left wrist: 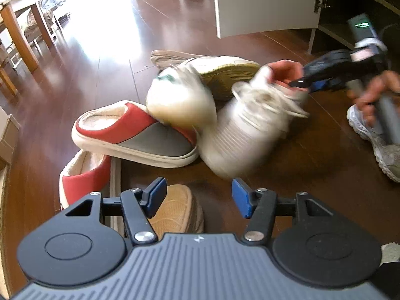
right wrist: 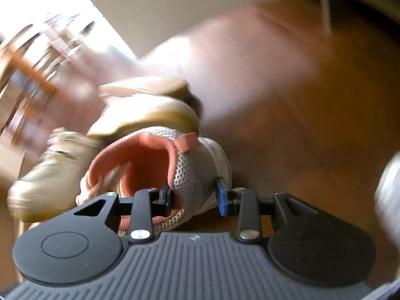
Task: Organize scattered shoes
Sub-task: 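Grasp the second pink-lined sneaker by its heel with the right tool, then set the second sneaker beside the first with the right tool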
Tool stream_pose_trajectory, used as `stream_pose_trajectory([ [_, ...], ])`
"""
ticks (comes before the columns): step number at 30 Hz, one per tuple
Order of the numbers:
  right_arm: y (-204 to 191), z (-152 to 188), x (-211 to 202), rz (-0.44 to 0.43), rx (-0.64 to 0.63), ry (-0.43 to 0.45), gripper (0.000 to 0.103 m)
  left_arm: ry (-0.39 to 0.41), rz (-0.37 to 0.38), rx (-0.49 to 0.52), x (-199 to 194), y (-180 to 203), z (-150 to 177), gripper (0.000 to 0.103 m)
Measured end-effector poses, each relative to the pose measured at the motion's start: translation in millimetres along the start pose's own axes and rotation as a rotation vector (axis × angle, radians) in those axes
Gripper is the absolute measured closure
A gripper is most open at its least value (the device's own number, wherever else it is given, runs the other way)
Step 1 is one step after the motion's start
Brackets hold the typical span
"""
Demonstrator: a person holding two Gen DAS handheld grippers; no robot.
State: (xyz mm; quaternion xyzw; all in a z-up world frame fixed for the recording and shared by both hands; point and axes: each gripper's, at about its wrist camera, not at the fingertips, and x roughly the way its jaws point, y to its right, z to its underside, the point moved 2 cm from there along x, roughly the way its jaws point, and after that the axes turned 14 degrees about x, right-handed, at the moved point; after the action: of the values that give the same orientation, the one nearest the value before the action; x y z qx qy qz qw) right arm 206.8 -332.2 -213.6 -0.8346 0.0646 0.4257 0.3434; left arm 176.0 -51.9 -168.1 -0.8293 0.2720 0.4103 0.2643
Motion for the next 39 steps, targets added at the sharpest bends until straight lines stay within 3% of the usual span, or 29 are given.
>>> stream_pose_trajectory([
  [3,-0.3,2.5,-21.1,-0.039,-0.266,-0.125,0.072,-0.016,0.075,0.0,8.9,13.8,-1.2,0.042],
  [5,0.3,10.5,-25.6,0.004,-0.378,-0.191,0.069,-0.033,0.139,0.003,17.4,28.6,-2.0,0.042],
  [6,5.1,19.5,-26.2,0.085,-0.406,-0.213,0.058,-0.042,0.167,0.011,21.7,37.1,-2.6,0.042],
  [8,9.4,28.1,-30.3,0.176,-0.401,-0.152,0.047,-0.061,0.218,0.039,29.7,56.0,-3.8,0.042],
  [9,15.2,35.9,-38.9,0.233,-0.379,-0.087,0.033,-0.064,0.234,0.052,32.1,62.5,-4.5,0.042],
  [12,31.2,66.4,-76.7,0.2,-0.232,0.032,0.016,-0.076,0.287,0.08,42.4,82.3,-10.7,0.042],
  [14,38.4,90.9,-93.3,0.217,-0.174,0.057,0.016,-0.081,0.316,0.082,49.8,92.2,-17.7,0.042],
  [16,43.7,126.2,-104.2,0.239,-0.205,0.04,0.015,-0.074,0.334,0.058,55.4,96.8,-29.4,0.042],
  [19,46.9,180.2,-111.3,0.297,-0.356,0.028,0.013,-0.061,0.363,-0.04,69.0,102.1,-53.1,0.042],
  [24,47.0,183.3,-99.5,0.32,-0.524,0.054,0.009,-0.087,0.38,-0.262,94.1,103.6,-74.5,0.042],
  [28,46.4,178.8,-68.9,0.334,-0.597,0.042,0.008,-0.064,0.405,-0.374,105.1,102.8,-90.8,0.044],
  [30,49.9,181.0,-56.3,0.352,-0.608,0.038,0.008,-0.096,0.396,-0.388,116.7,105.9,-98.9,0.045],
  [31,51.3,182.4,-51.2,0.361,-0.605,0.038,0.008,-0.13,0.381,-0.391,124.8,108.1,-100.5,0.051],
  [32,52.5,183.5,-48.3,0.367,-0.599,0.039,0.009,-0.169,0.362,-0.392,134.6,110.1,-101.4,0.058],
  [33,53.9,184.9,-46.5,0.367,-0.585,0.045,0.008,-0.204,0.328,-0.392,144.0,111.3,-101.3,0.077],
  [35,56.7,187.8,-42.9,0.368,-0.556,0.057,0.011,-0.197,0.3,-0.375,147.8,113.6,-105.0,0.077],
  [39,55.7,193.9,-46.2,0.377,-0.491,0.086,0.021,-0.163,0.252,-0.21,147.0,135.5,-118.5,0.081],
])
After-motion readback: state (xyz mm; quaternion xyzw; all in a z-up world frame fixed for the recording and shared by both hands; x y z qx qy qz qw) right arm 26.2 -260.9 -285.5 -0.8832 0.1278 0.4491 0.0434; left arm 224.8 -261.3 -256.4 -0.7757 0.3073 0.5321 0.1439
